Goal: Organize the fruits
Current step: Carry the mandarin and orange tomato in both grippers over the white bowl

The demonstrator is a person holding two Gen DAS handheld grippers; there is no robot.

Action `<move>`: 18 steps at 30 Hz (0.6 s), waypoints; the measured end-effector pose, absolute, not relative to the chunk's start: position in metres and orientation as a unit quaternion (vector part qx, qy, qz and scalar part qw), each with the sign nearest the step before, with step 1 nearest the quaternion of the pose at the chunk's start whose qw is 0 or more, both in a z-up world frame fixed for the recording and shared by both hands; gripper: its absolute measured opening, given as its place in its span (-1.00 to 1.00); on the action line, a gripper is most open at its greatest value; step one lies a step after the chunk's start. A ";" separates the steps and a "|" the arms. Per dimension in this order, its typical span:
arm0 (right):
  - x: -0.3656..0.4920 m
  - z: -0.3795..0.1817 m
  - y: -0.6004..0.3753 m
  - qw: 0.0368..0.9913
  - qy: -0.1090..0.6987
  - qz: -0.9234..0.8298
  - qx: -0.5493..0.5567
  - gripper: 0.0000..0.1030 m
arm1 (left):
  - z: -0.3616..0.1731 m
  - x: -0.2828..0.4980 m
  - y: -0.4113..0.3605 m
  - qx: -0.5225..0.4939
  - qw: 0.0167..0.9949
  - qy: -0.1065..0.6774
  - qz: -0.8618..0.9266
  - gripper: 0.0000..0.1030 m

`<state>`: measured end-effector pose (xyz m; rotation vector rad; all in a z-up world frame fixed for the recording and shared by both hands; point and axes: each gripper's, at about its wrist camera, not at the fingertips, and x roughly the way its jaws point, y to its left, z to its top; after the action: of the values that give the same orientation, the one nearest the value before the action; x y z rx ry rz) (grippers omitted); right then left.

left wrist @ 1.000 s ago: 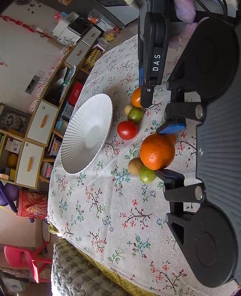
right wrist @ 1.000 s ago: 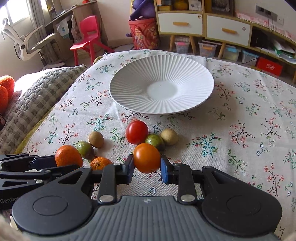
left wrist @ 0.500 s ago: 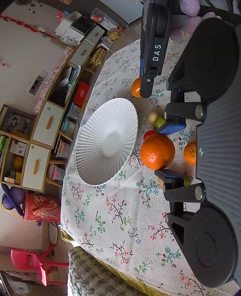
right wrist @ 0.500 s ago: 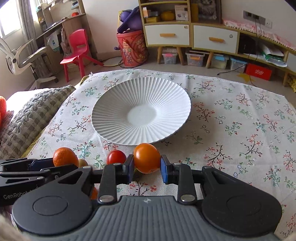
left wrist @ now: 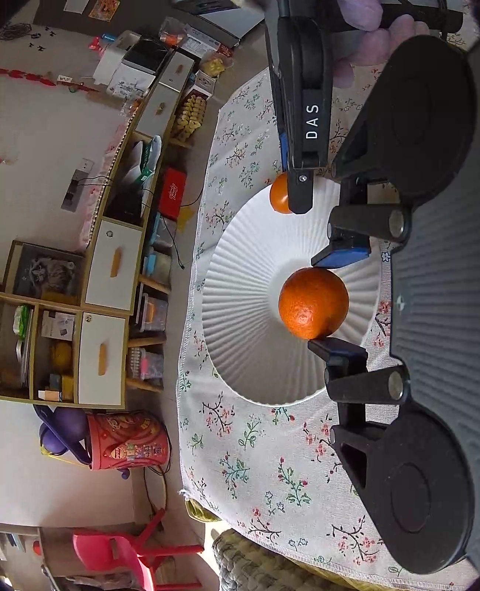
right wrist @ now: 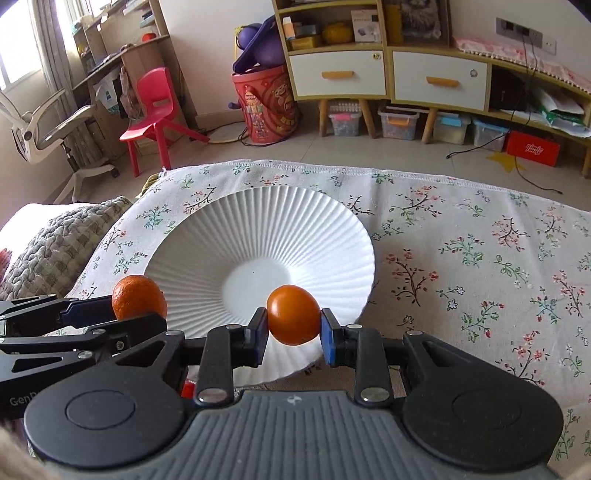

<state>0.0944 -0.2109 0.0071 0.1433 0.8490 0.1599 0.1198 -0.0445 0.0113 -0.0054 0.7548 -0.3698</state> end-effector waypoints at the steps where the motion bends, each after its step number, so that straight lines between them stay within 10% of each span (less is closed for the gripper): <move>1: 0.100 0.007 -0.212 0.905 0.412 0.079 0.072 -0.49 | 0.009 0.123 -0.047 0.003 0.913 0.366 -0.179 -0.49; 18: 0.129 -0.003 -0.203 0.899 0.424 0.091 0.057 -0.49 | -0.012 0.157 -0.066 0.048 0.906 0.380 -0.181 -0.49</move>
<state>0.1292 -0.2032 -0.0028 0.1184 0.8766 0.1887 0.1569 -0.0660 -0.0119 0.0987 0.7849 -0.3730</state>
